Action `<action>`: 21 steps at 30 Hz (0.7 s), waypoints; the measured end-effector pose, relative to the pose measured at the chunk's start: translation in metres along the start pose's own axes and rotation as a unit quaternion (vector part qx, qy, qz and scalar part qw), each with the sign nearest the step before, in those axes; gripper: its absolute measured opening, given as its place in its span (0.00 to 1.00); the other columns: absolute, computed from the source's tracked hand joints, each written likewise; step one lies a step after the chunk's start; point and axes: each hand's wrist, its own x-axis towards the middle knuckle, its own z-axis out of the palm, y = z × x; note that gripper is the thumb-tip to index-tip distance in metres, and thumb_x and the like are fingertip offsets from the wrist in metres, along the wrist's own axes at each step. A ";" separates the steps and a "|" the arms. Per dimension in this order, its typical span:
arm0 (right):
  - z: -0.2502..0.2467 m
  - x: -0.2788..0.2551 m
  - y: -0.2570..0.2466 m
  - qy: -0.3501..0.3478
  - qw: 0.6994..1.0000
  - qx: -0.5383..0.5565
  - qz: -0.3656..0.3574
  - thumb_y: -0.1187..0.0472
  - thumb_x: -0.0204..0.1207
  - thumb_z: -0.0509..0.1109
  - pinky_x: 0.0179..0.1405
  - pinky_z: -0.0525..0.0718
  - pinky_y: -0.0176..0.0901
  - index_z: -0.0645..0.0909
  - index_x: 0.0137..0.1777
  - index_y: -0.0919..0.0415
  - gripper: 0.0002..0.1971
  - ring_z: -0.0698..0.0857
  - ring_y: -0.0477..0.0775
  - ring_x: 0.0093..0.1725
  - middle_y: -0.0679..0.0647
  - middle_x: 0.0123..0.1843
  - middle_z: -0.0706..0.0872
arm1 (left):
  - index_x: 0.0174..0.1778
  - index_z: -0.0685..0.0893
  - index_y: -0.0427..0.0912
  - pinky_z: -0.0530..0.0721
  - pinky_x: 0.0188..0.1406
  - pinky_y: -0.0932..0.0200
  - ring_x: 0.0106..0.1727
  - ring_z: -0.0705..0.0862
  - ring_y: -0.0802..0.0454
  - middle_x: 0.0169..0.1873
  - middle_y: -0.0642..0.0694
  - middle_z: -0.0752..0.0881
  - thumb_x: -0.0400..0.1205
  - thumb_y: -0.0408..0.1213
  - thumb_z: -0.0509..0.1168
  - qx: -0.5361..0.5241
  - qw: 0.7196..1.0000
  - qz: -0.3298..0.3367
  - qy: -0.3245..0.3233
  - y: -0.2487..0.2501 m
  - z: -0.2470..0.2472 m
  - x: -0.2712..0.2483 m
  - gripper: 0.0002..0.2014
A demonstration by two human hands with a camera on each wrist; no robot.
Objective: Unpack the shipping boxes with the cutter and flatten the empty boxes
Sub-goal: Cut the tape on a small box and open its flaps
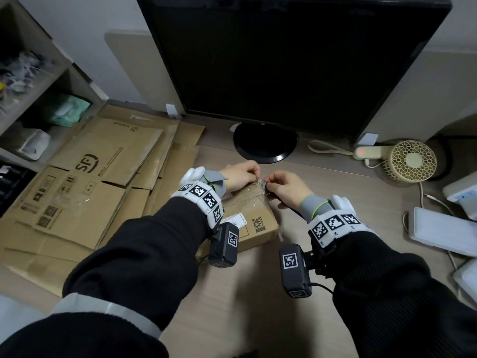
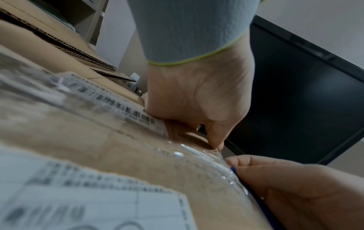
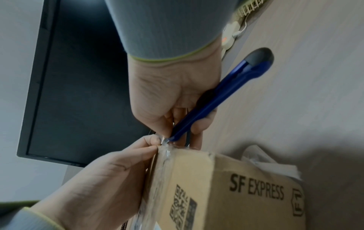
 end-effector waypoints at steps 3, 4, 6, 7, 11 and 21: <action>-0.004 0.001 -0.002 -0.010 1.000 -0.008 -0.001 0.65 0.81 0.62 0.25 0.77 0.36 0.80 0.51 0.56 0.06 0.83 0.46 0.33 0.47 0.36 0.83 | 0.36 0.74 0.56 0.76 0.37 0.62 0.45 0.75 0.52 0.44 0.49 0.81 0.83 0.36 0.57 0.019 1.000 0.005 0.002 0.000 -0.001 0.000 0.12; -0.005 0.001 -0.002 -0.017 1.000 -0.010 0.000 0.66 0.81 0.63 0.24 0.77 0.36 0.79 0.50 0.56 0.06 0.83 0.47 0.32 0.47 0.36 0.84 | 0.36 0.73 0.56 0.75 0.37 0.62 0.45 0.75 0.52 0.45 0.49 0.81 0.84 0.36 0.57 0.022 1.000 0.003 0.001 0.000 -0.001 0.000 0.12; -0.009 0.001 -0.002 -0.031 0.999 -0.022 0.000 0.67 0.80 0.63 0.21 0.74 0.34 0.79 0.49 0.55 0.06 0.81 0.48 0.30 0.48 0.36 0.84 | 0.36 0.74 0.57 0.76 0.40 0.61 0.46 0.76 0.51 0.46 0.48 0.82 0.84 0.37 0.57 0.025 1.000 0.000 0.001 0.000 0.000 0.001 0.12; -0.010 0.002 -0.002 -0.037 0.999 -0.029 -0.002 0.67 0.80 0.63 0.19 0.72 0.34 0.79 0.48 0.55 0.06 0.79 0.49 0.28 0.48 0.36 0.84 | 0.36 0.74 0.57 0.76 0.42 0.60 0.47 0.76 0.51 0.47 0.47 0.82 0.83 0.37 0.57 0.025 1.000 -0.003 0.002 0.000 0.000 0.001 0.12; -0.012 0.002 0.001 -0.050 0.998 -0.042 -0.014 0.69 0.79 0.63 0.15 0.68 0.33 0.80 0.47 0.57 0.07 0.77 0.49 0.26 0.49 0.35 0.84 | 0.36 0.74 0.57 0.78 0.42 0.59 0.46 0.76 0.51 0.45 0.49 0.81 0.83 0.37 0.57 0.023 1.000 -0.012 0.009 0.001 0.002 0.000 0.12; -0.017 -0.003 0.007 -0.059 0.996 -0.062 -0.035 0.68 0.79 0.65 0.16 0.69 0.36 0.83 0.47 0.58 0.07 0.77 0.48 0.24 0.50 0.36 0.86 | 0.41 0.76 0.55 0.73 0.47 0.60 0.54 0.73 0.49 0.47 0.49 0.81 0.84 0.37 0.56 0.040 0.999 -0.017 0.030 0.004 0.003 -0.003 0.09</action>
